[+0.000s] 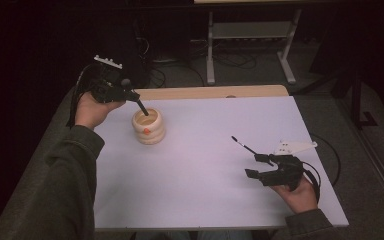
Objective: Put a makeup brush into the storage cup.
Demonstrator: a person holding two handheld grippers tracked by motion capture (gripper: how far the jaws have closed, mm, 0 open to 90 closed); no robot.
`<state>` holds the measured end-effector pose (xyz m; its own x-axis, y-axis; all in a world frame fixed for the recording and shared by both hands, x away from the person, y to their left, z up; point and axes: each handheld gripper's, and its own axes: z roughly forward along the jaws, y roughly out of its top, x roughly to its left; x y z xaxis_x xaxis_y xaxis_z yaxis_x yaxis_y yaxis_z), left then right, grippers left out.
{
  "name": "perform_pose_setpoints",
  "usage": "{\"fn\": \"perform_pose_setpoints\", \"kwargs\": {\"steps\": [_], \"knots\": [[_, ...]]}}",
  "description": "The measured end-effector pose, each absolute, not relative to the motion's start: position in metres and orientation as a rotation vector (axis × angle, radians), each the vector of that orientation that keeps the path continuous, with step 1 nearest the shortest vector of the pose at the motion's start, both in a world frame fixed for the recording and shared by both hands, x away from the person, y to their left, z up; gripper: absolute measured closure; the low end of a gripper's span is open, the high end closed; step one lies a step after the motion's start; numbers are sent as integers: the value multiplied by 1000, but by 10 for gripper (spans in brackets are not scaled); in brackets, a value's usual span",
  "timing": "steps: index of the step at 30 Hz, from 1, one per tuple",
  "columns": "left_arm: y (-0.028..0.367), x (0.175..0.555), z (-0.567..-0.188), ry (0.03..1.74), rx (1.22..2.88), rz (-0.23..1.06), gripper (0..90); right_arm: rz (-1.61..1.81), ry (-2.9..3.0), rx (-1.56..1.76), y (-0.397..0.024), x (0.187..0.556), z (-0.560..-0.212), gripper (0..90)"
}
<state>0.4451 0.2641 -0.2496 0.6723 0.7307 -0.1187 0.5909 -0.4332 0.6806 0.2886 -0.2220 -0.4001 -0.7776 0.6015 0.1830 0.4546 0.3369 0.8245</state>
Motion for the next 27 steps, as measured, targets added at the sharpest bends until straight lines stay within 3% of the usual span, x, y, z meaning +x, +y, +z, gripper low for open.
{"fn": "perform_pose_setpoints", "kwargs": {"steps": [27], "knots": [[265,455,-282,1084,2154,224,775,1421,2448,973,-222,289,-401,303]]}}
